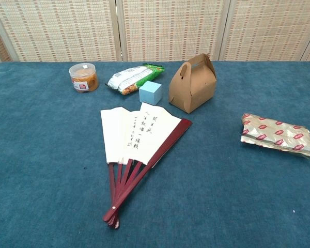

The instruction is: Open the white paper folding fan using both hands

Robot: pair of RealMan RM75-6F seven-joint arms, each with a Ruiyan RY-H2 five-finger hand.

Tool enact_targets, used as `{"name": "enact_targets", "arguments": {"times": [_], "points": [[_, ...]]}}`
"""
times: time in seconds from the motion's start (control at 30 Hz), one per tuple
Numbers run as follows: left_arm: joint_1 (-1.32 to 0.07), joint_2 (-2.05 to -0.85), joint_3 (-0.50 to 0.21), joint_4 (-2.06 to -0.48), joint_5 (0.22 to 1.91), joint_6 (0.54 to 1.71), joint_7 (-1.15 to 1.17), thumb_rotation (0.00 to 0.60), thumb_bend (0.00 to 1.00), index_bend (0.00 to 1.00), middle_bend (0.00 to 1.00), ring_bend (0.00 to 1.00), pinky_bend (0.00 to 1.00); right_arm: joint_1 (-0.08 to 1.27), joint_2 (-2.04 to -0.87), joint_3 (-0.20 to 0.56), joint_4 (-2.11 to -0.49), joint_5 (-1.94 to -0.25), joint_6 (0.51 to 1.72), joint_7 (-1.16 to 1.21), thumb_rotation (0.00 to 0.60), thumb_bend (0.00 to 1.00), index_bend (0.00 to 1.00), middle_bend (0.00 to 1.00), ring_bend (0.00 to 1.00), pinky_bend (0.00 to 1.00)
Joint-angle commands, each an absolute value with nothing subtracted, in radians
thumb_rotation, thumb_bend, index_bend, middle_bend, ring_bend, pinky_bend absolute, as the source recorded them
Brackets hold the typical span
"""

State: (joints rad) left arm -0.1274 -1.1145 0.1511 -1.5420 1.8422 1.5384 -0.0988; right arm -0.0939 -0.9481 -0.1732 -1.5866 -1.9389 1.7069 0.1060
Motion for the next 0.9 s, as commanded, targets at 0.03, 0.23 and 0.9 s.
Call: {"name": "enact_targets", "arguments": {"times": [0.03,0.23,0.9], "points": [[-0.13,-1.121,0.154,-1.541,1.847,1.529,-0.089,0.6,0.45,0.09,0.0,0.0,0.05,-0.09,-0.954,-0.177,-1.586,-1.936,1.688,0.095,0.6,0.1,0.0,0.0,0.0,0.0],[-0.138,-1.136,0.156,-1.537,1.853,1.511,-0.076,0.6,0.45,0.06,0.0,0.0,0.05,-0.08,-0.991,-0.168,-1.581,-1.955,1.675,0.047,0.6,0.1,0.0,0.0,0.0,0.0],[-0.108,-1.263,0.048,-1.431,1.784,1.624,-0.006,0.6,0.45,0.0,0.0,0.0,0.0,0.292,-1.481,0.111,-1.6,-1.736,1.148,-0.425,0.6,0.1,0.21,0.0,0.0,0.0]]}}
